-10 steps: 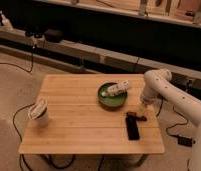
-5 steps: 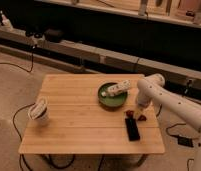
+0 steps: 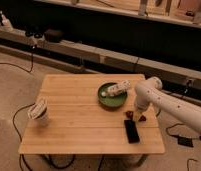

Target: Drag the pepper across the table

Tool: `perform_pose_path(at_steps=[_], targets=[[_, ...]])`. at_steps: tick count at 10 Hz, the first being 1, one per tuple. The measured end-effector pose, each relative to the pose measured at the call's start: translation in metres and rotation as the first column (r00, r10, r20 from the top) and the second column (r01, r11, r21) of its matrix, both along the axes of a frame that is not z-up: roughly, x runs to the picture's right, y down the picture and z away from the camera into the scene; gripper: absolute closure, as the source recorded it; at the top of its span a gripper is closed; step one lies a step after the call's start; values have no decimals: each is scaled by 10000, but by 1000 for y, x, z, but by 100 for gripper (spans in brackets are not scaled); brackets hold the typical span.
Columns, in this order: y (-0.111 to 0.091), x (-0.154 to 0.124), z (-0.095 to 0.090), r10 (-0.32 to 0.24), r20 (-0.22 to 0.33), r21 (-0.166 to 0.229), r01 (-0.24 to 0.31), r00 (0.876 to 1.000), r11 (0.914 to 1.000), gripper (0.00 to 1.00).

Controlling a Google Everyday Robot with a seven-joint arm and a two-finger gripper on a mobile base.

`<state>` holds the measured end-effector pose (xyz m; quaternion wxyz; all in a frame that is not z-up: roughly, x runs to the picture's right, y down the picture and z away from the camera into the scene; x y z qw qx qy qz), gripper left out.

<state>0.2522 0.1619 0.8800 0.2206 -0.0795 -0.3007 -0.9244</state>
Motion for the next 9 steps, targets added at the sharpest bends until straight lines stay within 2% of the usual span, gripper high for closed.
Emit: perform_pose_path(at_steps=[3, 9], targets=[[6, -5, 2, -18, -110, -82, 17, 9999, 10000, 52], [6, -24, 1, -22, -123, -161, 20, 9999, 9999, 54]])
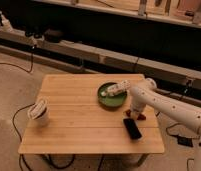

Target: Drag the pepper across the table

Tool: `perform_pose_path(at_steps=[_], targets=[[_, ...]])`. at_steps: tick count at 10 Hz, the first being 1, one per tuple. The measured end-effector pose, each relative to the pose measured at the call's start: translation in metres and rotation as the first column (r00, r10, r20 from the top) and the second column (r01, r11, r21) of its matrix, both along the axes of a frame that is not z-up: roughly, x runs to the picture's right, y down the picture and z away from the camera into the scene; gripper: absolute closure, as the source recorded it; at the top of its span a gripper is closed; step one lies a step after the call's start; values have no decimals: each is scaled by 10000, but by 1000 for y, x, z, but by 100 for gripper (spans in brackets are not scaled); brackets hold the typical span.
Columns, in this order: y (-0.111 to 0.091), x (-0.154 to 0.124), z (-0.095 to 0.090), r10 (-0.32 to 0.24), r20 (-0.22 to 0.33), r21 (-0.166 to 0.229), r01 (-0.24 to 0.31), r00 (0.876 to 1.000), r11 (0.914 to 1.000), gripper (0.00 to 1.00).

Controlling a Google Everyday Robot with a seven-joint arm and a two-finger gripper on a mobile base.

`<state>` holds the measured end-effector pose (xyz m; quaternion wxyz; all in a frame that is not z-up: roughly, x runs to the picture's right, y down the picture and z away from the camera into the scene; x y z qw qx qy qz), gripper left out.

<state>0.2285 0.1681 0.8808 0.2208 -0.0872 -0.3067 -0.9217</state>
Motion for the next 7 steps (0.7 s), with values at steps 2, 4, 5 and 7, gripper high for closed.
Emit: perform_pose_path(at_steps=[2, 4, 5, 7], targets=[[-1, 1, -1, 109, -146, -52, -110, 9998, 9999, 59], [-2, -3, -2, 186, -199, -139, -189, 9996, 9997, 74], [-3, -6, -2, 225, -177, -166, -228, 9996, 9996, 75], [-9, -18, -5, 275, 3, -160, -274, 9996, 9995, 75]])
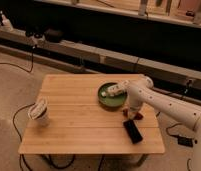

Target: Drag the pepper across the table

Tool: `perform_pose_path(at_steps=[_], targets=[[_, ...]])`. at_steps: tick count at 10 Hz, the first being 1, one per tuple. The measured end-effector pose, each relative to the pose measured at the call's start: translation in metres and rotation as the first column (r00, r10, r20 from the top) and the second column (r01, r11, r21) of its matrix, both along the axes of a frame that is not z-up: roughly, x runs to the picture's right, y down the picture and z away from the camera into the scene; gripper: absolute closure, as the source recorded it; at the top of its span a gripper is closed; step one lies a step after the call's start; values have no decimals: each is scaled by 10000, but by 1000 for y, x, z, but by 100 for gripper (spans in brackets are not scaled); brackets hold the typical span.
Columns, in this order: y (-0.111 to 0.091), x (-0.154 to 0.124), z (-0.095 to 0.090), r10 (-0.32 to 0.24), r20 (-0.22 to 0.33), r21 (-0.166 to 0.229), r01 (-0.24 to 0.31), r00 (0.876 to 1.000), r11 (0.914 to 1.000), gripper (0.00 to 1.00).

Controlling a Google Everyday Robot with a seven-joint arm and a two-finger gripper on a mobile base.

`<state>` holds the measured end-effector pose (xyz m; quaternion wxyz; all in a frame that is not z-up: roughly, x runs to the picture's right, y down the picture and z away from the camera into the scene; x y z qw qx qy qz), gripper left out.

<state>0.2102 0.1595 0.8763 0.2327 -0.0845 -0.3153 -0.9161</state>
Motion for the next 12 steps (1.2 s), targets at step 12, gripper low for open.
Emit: perform_pose_path(at_steps=[12], targets=[[-14, -133, 1, -488, 2141, -203, 544, 9756, 9983, 75]])
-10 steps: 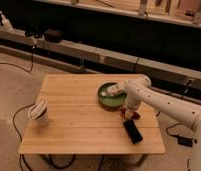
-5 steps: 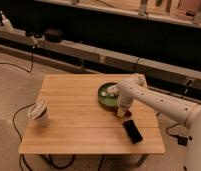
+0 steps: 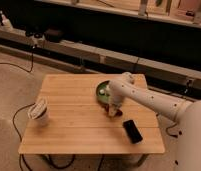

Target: Drag the pepper across the table

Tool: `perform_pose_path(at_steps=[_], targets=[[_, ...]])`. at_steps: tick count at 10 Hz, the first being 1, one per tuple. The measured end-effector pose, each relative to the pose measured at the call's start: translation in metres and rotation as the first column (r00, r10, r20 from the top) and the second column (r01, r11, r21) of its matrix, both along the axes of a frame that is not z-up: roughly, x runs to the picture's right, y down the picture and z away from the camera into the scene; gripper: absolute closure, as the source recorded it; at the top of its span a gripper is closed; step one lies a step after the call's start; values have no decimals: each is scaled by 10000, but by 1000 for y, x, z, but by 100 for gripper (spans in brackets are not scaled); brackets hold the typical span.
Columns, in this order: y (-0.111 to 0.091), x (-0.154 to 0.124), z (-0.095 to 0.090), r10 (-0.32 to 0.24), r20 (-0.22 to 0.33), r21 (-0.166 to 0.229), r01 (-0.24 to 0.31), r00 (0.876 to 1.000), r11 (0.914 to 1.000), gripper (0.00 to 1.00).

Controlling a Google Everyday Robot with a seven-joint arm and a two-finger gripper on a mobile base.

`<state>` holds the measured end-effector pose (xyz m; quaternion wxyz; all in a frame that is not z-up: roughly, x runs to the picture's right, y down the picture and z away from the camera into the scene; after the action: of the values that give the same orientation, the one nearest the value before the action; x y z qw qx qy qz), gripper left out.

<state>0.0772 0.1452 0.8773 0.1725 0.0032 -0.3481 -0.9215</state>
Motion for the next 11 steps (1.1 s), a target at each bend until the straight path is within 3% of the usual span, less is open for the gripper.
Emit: perform_pose_path(at_steps=[6, 11], targets=[[0, -75, -12, -635, 1017, -5, 639, 9928, 9980, 75], [4, -123, -5, -1350, 1169, -52, 1366, 9839, 9906, 75]])
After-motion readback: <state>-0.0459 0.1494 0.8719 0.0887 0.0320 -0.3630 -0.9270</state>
